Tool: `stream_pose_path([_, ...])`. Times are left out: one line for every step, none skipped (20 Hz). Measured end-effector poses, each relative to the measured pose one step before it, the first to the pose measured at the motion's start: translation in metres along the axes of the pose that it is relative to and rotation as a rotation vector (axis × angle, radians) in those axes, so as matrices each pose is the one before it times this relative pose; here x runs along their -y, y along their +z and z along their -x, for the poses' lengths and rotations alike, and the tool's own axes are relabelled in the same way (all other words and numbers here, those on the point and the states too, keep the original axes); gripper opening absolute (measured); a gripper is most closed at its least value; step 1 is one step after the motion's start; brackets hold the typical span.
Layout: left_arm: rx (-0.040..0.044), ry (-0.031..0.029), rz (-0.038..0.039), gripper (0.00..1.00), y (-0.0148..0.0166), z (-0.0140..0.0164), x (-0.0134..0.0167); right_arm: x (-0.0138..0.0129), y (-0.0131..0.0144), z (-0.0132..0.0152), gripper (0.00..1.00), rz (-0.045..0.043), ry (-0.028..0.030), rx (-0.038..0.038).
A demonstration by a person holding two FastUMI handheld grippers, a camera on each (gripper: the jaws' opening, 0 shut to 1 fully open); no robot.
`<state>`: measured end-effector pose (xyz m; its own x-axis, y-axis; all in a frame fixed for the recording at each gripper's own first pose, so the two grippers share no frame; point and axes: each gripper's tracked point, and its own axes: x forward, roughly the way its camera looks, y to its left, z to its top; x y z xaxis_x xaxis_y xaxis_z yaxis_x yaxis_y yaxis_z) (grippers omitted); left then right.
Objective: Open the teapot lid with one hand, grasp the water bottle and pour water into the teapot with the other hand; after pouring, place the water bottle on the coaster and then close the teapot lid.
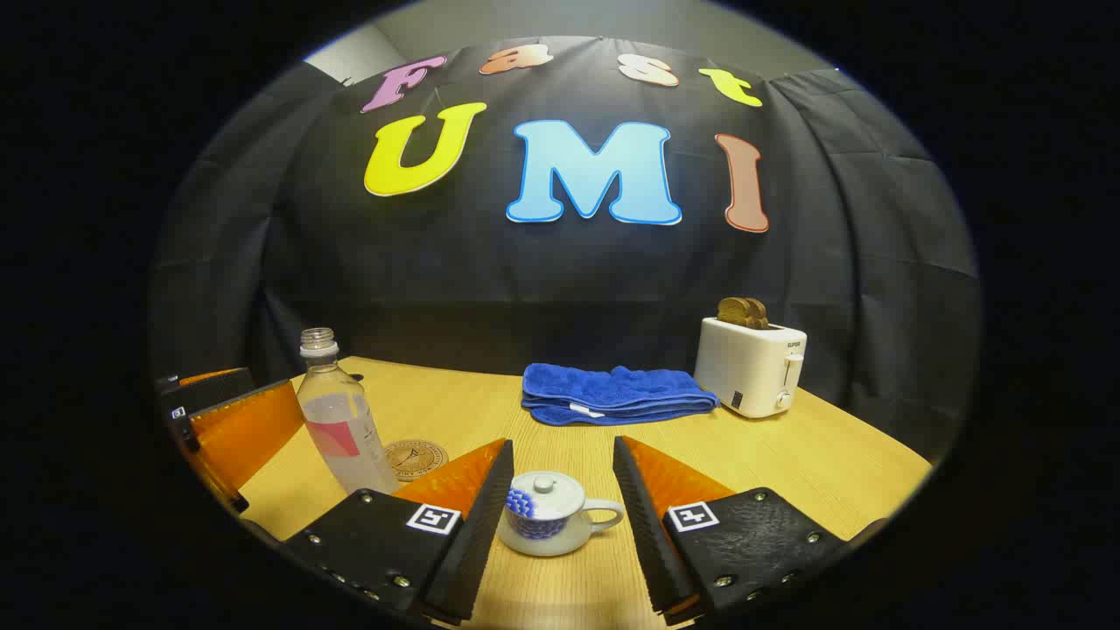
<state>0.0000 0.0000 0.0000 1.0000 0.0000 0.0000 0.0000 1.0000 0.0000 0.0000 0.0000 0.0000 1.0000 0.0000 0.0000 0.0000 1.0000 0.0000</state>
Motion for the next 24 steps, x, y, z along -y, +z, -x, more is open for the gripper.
stream_pose_path([-0.00024, -0.00067, -0.00064, 1.0, -0.00079, -0.00105, -0.00001, -0.00099, -0.00027, -0.00121, 0.71, 0.00319, 0.0028, -0.00332])
stream_pose_path([0.00022, -0.00074, 0.0001, 1.0, 0.00056, -0.00014, -0.00004, 0.00015, -0.00113, -0.00072, 0.71, 0.00519, -0.00108, -0.00647])
stream_pose_path([0.00094, -0.00072, 0.00105, 1.0, -0.00024, 0.00036, -0.00016, -0.00156, -0.00297, -0.00342, 0.65, 0.00294, 0.00417, -0.00368])
stream_pose_path([0.00092, -0.00183, 0.00165, 1.0, 0.00124, 0.00041, 0.00026, -0.00182, -0.00109, -0.00147, 0.6, 0.00048, 0.00543, -0.00511])
stream_pose_path([0.00084, 0.00027, 0.00162, 1.0, -0.0013, 0.00013, -0.00031, -0.00215, -0.00295, -0.00222, 0.58, 0.00471, 0.00487, -0.00812])
stream_pose_path([0.00042, -0.0003, 0.00195, 1.0, 0.00106, -0.0002, -0.00054, -0.00191, -0.00143, -0.00224, 0.58, 0.0049, 0.00654, -0.00523])
stream_pose_path([0.00051, 0.00031, 0.00245, 1.0, -0.00028, 0.00056, -0.00061, -0.00098, -0.00168, -0.00288, 0.58, 0.00916, 0.00289, -0.0129])
stream_pose_path([-0.00023, -0.00124, 0.00191, 1.0, 0.00027, -0.00009, -0.00061, -0.00119, -0.00401, -0.0032, 0.56, 0.00484, 0.00387, -0.0069])
stream_pose_path([-0.00034, 0.00068, 0.00124, 1.0, -0.00121, -0.00095, -0.0002, -0.00069, -0.00116, -0.00175, 0.53, 0.00143, 0.00431, -0.00533])
stream_pose_path([-0.00111, 0.00053, 0.00055, 1.0, 0.00031, -0.00029, -0.00137, -0.0006, -0.00376, -0.00276, 0.53, 0.00147, 0.0002, -0.00812])
stream_pose_path([-0.00079, 0.0015, 0.00069, 1.0, -0.00057, 0.00067, -0.001, 0.00008, -0.00191, -0.00248, 0.53, -0.0006, 0.00081, -0.0061])
stream_pose_path([-0.00049, -0.00046, 0.00206, 1.0, 0.0006, -0.0003, -0.00085, -0.00084, -0.00254, -0.00272, 0.53, -0.00287, 0.00184, -0.00641])
stream_pose_path([-0.00081, 0.00075, 0.00222, 1.0, -0.00132, 0.00019, -0.00041, -0.00021, -0.00141, -0.0023, 0.53, -0.00239, 0.00003, -0.00523])
stream_pose_path([-0.00066, 0.00052, 0.00209, 1.0, -0.00038, 0.0001, -0.00084, 0.00023, -0.00283, -0.0017, 0.53, 0.00074, -0.00055, -0.00543])
stream_pose_path([-0.00046, -0.00008, 0.00203, 1.0, -0.00131, -0.00136, -0.00072, 0.0008, -0.00175, -0.002, 0.51, 0.00175, -0.00032, -0.00633])
stream_pose_path([-0.00059, 0.00017, 0.00081, 1.0, 0.0007, -0.0006, 0.00004, -0.00078, -0.00294, -0.00139, 0.53, 0.0002, 0.00168, -0.00678])
stream_pose_path([-0.0007, 0.00025, 0.00021, 1.0, -0.00111, 0.00018, -0.00046, -0.00322, 0.00294, -0.00194, 0.53, -0.005, 0.01735, 0.01035])
stream_pose_path([-0.00116, 0.00015, 0.00108, 1.0, 0.00038, -0.00056, -0.00021, -0.00087, -0.00142, 0.00134, 0.53, 0.00003, 0.00045, -0.00083])
stream_pose_path([-0.0013, -0.00139, 0.00191, 1.0, -0.00118, -0.00062, -0.00021, -0.00061, 0.00011, -0.00097, 0.34, 0.01065, -0.00306, 0.00081])
stream_pose_path([-0.0014, -0.00082, 0.00176, 1.0, -0.00228, -0.00029, 0.00027, -0.00029, 0.00073, 0.00016, 0.34, 0.00428, -0.00101, 0.00182])
stream_pose_path([-0.00196, -0.00173, 0.00105, 1.0, -0.00079, -0.0007, -0.00012, -0.00004, -0.0001, -0.00031, 0.34, -0.00542, -0.00029, 0.00298])
stream_pose_path([-0.00257, 0.00004, 0.00001, 1.0, -0.00039, -0.00083, 0.00043, -0.00094, 0.00186, -0.0006, 0.34, -0.00797, 0.00613, 0.00476])
stream_pose_path([-0.00392, -0.00026, 0.00043, 1.0, -0.00224, -0.00036, -0.00009, 0.00026, -0.00063, -0.00091, 0.26, -0.00611, 0.00291, 0.00354])
stream_pose_path([-0.00356, -0.00118, 0.00193, 1.0, -0.00178, -0.00061, -0.00006, 0.00088, -0.0017, 0.00015, 0.26, 0.00072, 0.00042, -0.0024])
